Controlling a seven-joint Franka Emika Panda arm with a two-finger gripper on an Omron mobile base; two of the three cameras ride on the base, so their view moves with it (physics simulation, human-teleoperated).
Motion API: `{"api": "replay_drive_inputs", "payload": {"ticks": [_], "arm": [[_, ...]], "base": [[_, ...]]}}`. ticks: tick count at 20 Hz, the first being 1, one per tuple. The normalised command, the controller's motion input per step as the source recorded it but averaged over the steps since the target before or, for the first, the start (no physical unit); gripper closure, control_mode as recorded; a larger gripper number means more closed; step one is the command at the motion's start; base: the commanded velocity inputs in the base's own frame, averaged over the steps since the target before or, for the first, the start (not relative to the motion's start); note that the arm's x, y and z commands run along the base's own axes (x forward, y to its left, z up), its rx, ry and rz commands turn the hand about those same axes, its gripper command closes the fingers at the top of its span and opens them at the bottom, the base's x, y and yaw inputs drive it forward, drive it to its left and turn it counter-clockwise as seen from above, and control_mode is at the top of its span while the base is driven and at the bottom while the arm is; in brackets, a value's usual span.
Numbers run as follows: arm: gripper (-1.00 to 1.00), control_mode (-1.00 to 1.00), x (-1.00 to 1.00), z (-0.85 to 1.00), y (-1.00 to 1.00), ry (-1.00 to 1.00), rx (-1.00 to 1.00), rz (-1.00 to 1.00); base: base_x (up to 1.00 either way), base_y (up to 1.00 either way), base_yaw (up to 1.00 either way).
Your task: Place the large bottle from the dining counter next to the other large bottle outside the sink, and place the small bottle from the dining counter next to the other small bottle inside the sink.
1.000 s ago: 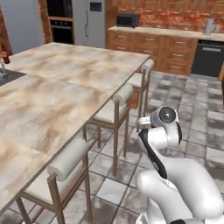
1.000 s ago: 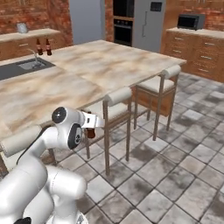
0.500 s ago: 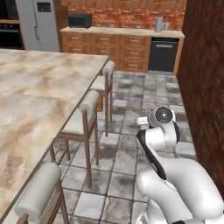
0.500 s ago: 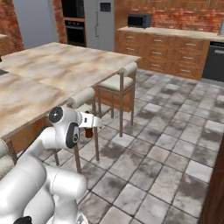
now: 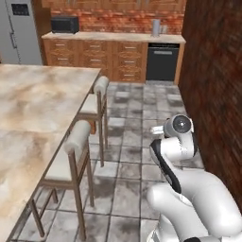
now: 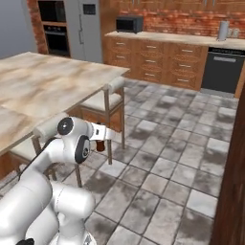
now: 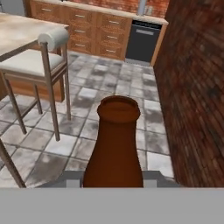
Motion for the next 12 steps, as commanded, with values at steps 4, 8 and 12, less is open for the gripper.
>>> {"api": "replay_drive_inputs", "payload": {"ticks": [4, 8, 12], "arm": [[1.0, 1.0, 0.0, 0.0, 0.0, 0.0, 0.0, 0.0], [1.0, 1.0, 0.0, 0.0, 0.0, 0.0, 0.0, 0.0], [1.0, 1.0, 0.0, 0.0, 0.0, 0.0, 0.0, 0.0]], "base": [[1.0, 0.0, -0.16], [1.0, 0.0, -0.15], [1.0, 0.0, -0.12]]}}
